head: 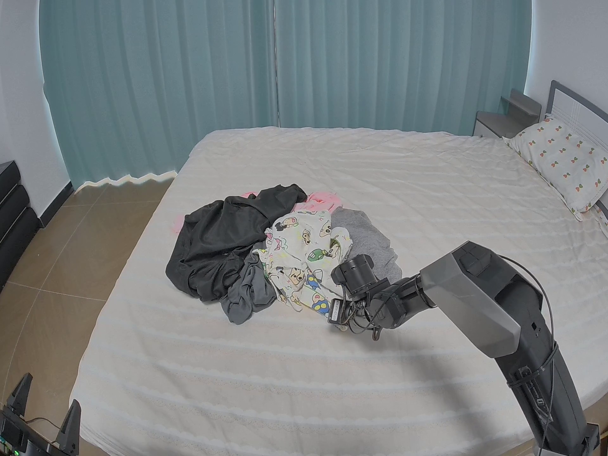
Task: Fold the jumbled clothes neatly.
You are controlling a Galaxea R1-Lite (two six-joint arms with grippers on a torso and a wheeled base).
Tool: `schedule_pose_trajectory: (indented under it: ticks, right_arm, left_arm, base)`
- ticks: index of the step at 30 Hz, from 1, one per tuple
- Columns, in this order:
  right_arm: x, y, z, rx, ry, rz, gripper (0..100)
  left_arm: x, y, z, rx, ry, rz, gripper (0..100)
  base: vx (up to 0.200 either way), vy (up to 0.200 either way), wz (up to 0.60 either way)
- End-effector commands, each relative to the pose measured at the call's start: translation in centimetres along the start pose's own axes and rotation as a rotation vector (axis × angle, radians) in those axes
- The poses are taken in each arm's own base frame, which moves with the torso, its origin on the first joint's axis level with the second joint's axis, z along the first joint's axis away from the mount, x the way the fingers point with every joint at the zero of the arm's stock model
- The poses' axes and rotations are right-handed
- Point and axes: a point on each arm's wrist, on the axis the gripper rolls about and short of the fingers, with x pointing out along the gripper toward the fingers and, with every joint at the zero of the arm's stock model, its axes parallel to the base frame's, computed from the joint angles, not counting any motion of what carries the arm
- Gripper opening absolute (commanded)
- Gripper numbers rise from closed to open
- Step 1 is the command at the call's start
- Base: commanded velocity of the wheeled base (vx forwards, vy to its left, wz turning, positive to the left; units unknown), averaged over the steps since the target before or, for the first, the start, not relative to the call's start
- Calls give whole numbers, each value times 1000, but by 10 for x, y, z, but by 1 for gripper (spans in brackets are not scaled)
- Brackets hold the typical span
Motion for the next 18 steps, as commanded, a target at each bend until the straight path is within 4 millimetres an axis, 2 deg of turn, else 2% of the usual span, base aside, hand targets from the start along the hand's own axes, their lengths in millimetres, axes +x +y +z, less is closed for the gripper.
schedule_pose_trajectory:
  ticks: [1,2,3,7,9,10,12,13,14,15,16,18]
  right_arm:
    - [-51,-8,6,-7,29,9,0]
    - [-53,-9,5,-7,32,11,0]
    - [-71,-17,-1,-29,83,26,0]
    - [-102,-38,-13,-78,138,69,0]
    - [-113,-51,-18,-106,139,76,0]
    - [-113,-51,-18,-106,139,76,0]
    - [-126,-77,-25,-169,154,57,0]
    - [-127,-78,-25,-171,156,57,0]
    - [-134,-92,-28,-187,171,64,0]
    - [-135,-95,-29,-186,175,64,0]
    - [-142,-108,-31,-180,187,75,0]
    - [-149,-121,-32,-183,200,77,0]
  left_arm:
    - [0,0,-5,0,1,0,100]
    - [0,0,-5,0,1,0,100]
    - [0,0,-5,0,1,0,100]
    - [0,0,-5,0,1,0,100]
    - [0,0,-5,0,1,0,100]
    - [0,0,-5,0,1,0,100]
    - [0,0,-5,0,1,0,100]
    - [0,0,-5,0,1,0,100]
    - [0,0,-5,0,1,0,100]
    - [0,0,-5,0,1,0,100]
    - [0,0,-5,0,1,0,100]
    - [0,0,-5,0,1,0,100]
  base:
    - [0,0,0]
    - [0,0,0]
    - [0,0,0]
    - [0,0,0]
    - [0,0,0]
    - [0,0,0]
    - [0,0,0]
    - [0,0,0]
    - [0,0,0]
    - [0,0,0]
    - [0,0,0]
    - [0,0,0]
